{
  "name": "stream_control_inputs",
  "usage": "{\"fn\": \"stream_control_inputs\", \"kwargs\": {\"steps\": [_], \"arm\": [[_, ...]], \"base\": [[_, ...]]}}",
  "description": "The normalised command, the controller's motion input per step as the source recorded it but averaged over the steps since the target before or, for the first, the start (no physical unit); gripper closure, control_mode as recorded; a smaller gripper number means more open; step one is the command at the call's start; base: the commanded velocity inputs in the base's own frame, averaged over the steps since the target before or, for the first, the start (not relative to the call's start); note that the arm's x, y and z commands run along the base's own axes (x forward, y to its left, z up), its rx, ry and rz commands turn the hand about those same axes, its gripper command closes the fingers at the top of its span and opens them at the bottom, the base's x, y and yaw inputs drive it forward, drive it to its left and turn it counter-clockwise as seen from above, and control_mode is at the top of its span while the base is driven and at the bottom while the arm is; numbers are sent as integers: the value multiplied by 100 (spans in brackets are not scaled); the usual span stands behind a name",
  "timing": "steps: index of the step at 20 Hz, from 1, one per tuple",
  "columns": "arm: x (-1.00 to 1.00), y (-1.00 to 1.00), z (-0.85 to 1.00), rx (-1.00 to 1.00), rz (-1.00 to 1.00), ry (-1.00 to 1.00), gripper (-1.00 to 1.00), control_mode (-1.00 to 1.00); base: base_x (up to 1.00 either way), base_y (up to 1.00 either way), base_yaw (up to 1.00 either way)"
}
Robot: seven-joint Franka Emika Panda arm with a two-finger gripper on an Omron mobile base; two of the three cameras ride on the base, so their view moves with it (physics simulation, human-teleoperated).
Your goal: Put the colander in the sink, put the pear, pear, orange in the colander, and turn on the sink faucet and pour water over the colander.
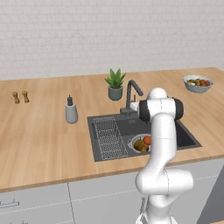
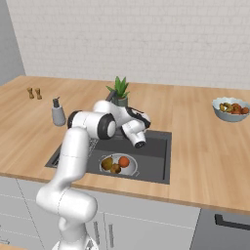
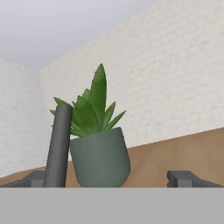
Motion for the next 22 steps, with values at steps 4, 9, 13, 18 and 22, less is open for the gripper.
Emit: {"fn": "stream_control_inputs", "kwargs": {"steps": [4, 9, 13, 18, 22], "arm": [[23, -67, 0, 9, -4, 0, -100, -100], [17, -84, 0, 7, -12, 0, -100, -100], [26, -92, 0, 7, -14, 0, -100, -100], [30, -85, 0, 7, -10, 0, -100, -100], [31, -67, 0, 1, -3, 0, -100, -100]], "base": [[0, 0, 0], [0, 0, 0], [0, 0, 0], [0, 0, 0], [0, 0, 0]]}}
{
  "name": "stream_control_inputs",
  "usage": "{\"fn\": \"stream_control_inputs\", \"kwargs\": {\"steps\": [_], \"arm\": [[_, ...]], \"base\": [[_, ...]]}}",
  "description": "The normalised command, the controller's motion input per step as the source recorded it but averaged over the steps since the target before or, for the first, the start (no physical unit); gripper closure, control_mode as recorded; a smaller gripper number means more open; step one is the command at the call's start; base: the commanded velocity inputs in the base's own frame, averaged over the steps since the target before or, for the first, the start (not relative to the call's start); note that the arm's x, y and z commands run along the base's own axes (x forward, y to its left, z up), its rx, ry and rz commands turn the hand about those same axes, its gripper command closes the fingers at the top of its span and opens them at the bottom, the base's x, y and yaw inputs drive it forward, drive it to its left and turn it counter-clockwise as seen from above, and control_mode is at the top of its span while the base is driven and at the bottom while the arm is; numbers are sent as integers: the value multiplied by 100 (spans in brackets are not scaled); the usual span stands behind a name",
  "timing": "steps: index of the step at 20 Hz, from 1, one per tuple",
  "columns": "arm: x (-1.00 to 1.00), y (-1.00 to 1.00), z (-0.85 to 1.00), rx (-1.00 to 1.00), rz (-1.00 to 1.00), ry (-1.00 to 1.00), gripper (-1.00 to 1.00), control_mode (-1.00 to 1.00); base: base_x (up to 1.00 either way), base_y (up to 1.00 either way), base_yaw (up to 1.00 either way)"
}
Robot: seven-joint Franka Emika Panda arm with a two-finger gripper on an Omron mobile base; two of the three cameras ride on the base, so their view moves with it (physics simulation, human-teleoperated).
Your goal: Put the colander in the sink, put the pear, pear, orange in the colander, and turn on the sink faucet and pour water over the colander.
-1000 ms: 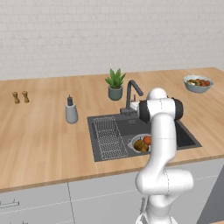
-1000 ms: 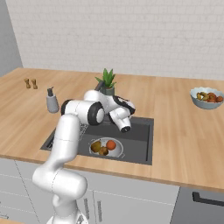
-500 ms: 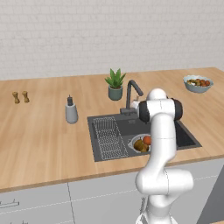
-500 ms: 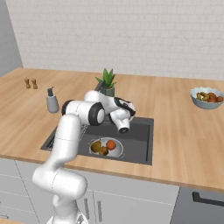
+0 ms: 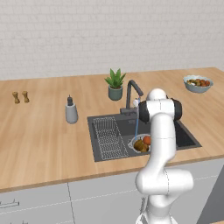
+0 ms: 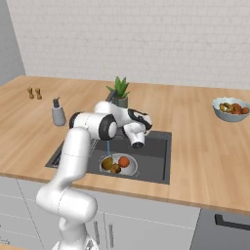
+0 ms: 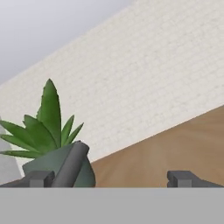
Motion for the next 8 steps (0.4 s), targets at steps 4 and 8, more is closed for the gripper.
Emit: {"fn": "stream_control_inputs", "kwargs": {"steps": [4, 8], "arm": [[6, -57, 0, 0, 0, 0, -100, -100], [0, -46, 0, 0, 0, 0, -100, -100]], "base": [[0, 0, 0], [0, 0, 0]]}}
